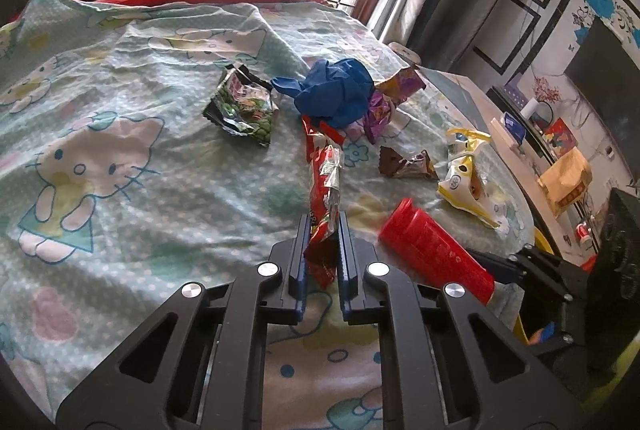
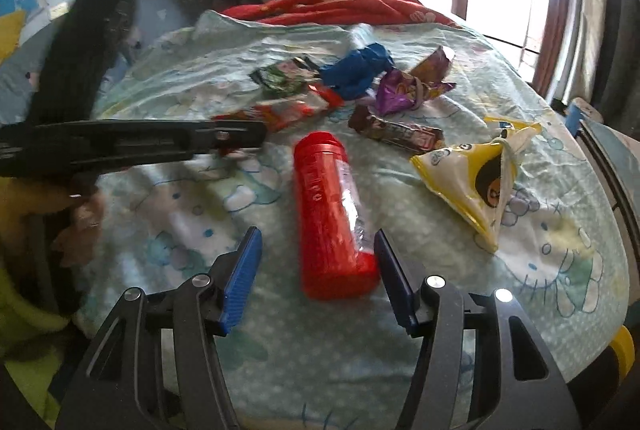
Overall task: Collect trash
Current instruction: 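Close the left gripper on the red candy wrapper while the right reaches toward the red cylinder, then carry the red wrapper and red cylinder over the yellow-rimmed bin with both grippers, then open both grippers to drop the wrapper and cylinder into the bin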
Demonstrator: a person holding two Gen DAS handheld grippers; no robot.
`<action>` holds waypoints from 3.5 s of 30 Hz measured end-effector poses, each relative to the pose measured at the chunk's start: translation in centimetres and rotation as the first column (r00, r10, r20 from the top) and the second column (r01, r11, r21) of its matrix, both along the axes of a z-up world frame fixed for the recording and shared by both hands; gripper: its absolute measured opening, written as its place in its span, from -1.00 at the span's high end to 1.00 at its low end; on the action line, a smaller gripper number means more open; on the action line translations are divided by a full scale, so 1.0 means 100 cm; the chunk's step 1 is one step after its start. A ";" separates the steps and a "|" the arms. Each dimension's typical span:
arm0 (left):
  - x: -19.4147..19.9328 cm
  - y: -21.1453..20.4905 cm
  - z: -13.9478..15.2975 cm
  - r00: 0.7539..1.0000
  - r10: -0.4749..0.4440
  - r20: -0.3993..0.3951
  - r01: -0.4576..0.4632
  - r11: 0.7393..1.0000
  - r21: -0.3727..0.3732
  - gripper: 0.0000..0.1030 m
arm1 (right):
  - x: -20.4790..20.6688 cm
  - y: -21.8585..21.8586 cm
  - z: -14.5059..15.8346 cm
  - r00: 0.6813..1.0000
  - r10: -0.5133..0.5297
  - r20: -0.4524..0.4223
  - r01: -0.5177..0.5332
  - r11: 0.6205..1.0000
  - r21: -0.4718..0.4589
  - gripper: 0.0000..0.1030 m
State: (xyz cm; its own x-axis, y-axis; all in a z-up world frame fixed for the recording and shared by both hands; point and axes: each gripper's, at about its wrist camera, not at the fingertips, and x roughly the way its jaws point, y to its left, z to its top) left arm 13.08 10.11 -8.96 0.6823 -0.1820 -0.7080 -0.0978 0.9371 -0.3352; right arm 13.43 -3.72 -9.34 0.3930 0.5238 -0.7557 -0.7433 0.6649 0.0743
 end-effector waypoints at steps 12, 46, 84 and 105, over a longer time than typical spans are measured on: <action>-0.016 -0.005 0.021 0.999 0.000 0.054 -0.001 1.000 0.021 0.87 | -0.020 -0.025 0.004 0.998 -0.038 -0.055 0.043 0.995 0.090 0.37; -0.053 -0.084 0.075 0.966 -0.154 0.209 0.145 0.988 0.058 0.89 | -0.065 -0.189 0.082 0.915 -0.401 0.039 0.375 0.883 0.281 0.37; -0.060 -0.244 0.030 0.831 -0.544 0.114 0.518 0.832 0.196 0.89 | -0.053 -0.336 0.037 0.647 -0.762 -0.024 0.748 0.629 0.210 0.37; -0.012 -0.340 -0.017 0.742 -0.667 -0.059 0.660 0.713 0.236 0.56 | -0.043 -0.375 0.006 0.613 -0.753 -0.241 0.790 0.580 0.198 0.18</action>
State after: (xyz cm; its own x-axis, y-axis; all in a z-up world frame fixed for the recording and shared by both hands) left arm 11.91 -23.85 -10.69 0.4681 -0.4340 -0.7697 0.5845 0.8054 -0.0987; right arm 9.11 -41.21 -8.75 0.6616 0.2433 -0.7093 0.0694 0.9220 0.3809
